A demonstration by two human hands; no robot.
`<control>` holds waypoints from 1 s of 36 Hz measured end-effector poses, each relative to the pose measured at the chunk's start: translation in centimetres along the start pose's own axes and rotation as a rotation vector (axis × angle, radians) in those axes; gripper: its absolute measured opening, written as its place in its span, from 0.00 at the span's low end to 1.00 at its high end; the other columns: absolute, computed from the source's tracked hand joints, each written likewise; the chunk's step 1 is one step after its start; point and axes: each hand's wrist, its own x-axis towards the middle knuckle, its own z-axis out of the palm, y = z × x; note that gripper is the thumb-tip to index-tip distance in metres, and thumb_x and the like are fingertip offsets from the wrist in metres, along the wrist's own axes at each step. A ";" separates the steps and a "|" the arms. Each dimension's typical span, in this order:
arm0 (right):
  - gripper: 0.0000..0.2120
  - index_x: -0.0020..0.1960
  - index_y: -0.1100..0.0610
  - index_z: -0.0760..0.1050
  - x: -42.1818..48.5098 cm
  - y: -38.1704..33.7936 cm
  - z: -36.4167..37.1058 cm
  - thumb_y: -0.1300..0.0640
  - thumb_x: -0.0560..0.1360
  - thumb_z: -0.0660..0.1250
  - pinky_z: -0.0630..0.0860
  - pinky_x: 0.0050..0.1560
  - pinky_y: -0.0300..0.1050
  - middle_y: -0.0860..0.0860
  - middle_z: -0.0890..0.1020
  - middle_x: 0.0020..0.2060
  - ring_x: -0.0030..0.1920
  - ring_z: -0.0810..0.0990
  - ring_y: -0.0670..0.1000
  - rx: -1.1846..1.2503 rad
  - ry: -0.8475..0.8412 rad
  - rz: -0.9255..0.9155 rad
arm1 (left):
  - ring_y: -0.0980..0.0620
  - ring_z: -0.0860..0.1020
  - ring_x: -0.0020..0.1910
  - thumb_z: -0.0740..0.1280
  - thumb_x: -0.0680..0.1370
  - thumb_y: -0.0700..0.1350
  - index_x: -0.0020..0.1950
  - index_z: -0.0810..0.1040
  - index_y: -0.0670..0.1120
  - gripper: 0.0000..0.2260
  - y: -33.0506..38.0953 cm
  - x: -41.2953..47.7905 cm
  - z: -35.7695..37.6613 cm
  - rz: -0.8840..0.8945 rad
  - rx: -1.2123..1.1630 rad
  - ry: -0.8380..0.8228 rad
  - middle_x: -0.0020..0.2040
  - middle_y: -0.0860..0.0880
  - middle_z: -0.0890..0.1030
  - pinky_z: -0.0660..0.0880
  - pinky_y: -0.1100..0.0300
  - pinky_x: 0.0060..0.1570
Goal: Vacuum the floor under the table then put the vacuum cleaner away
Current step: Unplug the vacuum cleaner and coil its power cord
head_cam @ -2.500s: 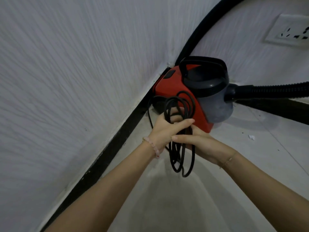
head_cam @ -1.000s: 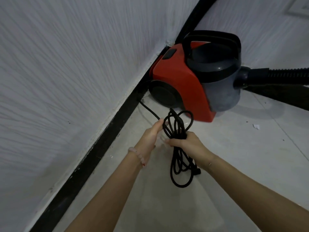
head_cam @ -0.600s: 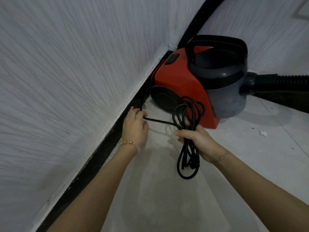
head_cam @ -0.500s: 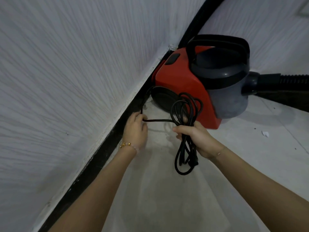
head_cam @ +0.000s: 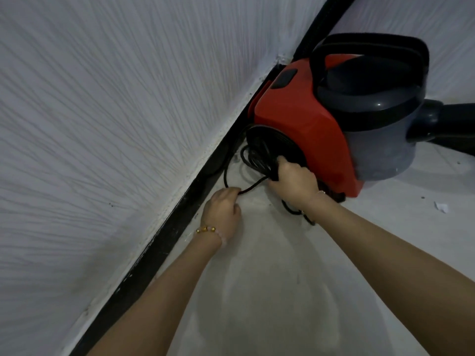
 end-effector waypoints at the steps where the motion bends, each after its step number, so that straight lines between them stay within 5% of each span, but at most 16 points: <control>1: 0.20 0.65 0.61 0.66 0.1 0.3 0.5 0.52 0.77 0.64 0.69 0.39 0.47 0.58 0.81 0.52 0.50 0.81 0.60 -0.120 -0.020 -0.020 | 0.40 0.76 0.58 0.59 0.74 0.35 0.61 0.76 0.37 0.17 0.0 0.0 0.1 -0.004 -0.004 0.018 0.57 0.40 0.79 0.73 0.50 0.58; 4: 0.19 0.60 0.61 0.69 -0.2 0.6 2.1 0.51 0.76 0.66 0.73 0.49 0.48 0.56 0.82 0.51 0.51 0.82 0.58 -0.385 -0.018 -0.079 | 0.41 0.77 0.52 0.63 0.73 0.35 0.56 0.77 0.39 0.12 0.7 0.0 -0.2 -0.025 -0.009 0.170 0.53 0.41 0.79 0.74 0.50 0.51; 6: 0.19 0.53 0.60 0.75 -0.5 0.6 2.8 0.49 0.69 0.73 0.76 0.45 0.46 0.54 0.84 0.43 0.41 0.84 0.55 -0.454 0.083 -0.092 | 0.42 0.77 0.49 0.67 0.70 0.35 0.55 0.76 0.40 0.14 1.4 0.0 -0.6 0.066 0.060 0.306 0.52 0.42 0.77 0.75 0.51 0.48; 8: 0.26 0.51 0.61 0.76 -0.3 0.9 3.2 0.43 0.64 0.76 0.76 0.39 0.44 0.54 0.83 0.37 0.35 0.83 0.55 -0.439 0.139 -0.102 | 0.43 0.75 0.55 0.69 0.67 0.38 0.59 0.74 0.40 0.20 1.8 0.5 -0.6 0.218 0.162 0.337 0.57 0.41 0.76 0.73 0.51 0.56; 12: 0.34 0.41 0.62 0.78 -0.2 1.6 3.4 0.36 0.51 0.79 0.72 0.27 0.40 0.54 0.79 0.26 0.22 0.77 0.53 -0.391 0.256 -0.179 | 0.42 0.66 0.69 0.69 0.68 0.45 0.71 0.68 0.42 0.31 1.9 1.9 0.2 0.403 0.362 0.135 0.69 0.37 0.69 0.60 0.47 0.70; 17: 0.25 0.52 0.63 0.80 -1.7 2.0 4.9 0.46 0.63 0.77 0.78 0.39 0.46 0.54 0.82 0.37 0.36 0.82 0.54 -0.443 0.362 -0.272 | 0.44 0.71 0.68 0.69 0.71 0.48 0.55 0.80 0.42 0.16 2.2 3.2 1.1 0.474 0.679 0.108 0.68 0.41 0.74 0.60 0.45 0.70; 19: 0.27 0.60 0.63 0.77 -2.6 2.4 5.4 0.48 0.68 0.74 0.78 0.51 0.49 0.56 0.83 0.45 0.45 0.83 0.55 -0.463 0.372 -0.334 | 0.45 0.74 0.65 0.69 0.70 0.48 0.57 0.80 0.41 0.19 2.0 3.0 1.9 0.481 0.714 0.026 0.66 0.42 0.76 0.62 0.48 0.69; 24: 0.28 0.70 0.65 0.68 -5.6 5.1 5.6 0.48 0.77 0.56 0.60 0.70 0.55 0.60 0.78 0.62 0.63 0.77 0.59 -0.532 0.372 -0.392 | 0.44 0.75 0.64 0.55 0.72 0.47 0.64 0.75 0.38 0.25 1.3 2.1 2.6 0.420 0.563 -0.072 0.67 0.38 0.74 0.69 0.46 0.65; 29: 0.25 0.73 0.60 0.65 -8.0 7.9 5.2 0.52 0.78 0.56 0.55 0.73 0.56 0.57 0.71 0.70 0.71 0.69 0.58 -0.494 0.405 -0.420 | 0.48 0.57 0.76 0.55 0.77 0.54 0.76 0.52 0.38 0.32 0.9 2.4 1.6 0.396 0.379 -0.203 0.77 0.42 0.55 0.46 0.57 0.73; 36: 0.27 0.73 0.57 0.65 -6.9 9.4 5.9 0.47 0.77 0.57 0.58 0.71 0.59 0.56 0.69 0.72 0.72 0.66 0.57 -0.529 0.326 -0.374 | 0.47 0.74 0.66 0.53 0.74 0.58 0.69 0.70 0.38 0.31 1.0 3.9 1.7 0.418 0.575 -0.185 0.69 0.43 0.73 0.71 0.46 0.63</control>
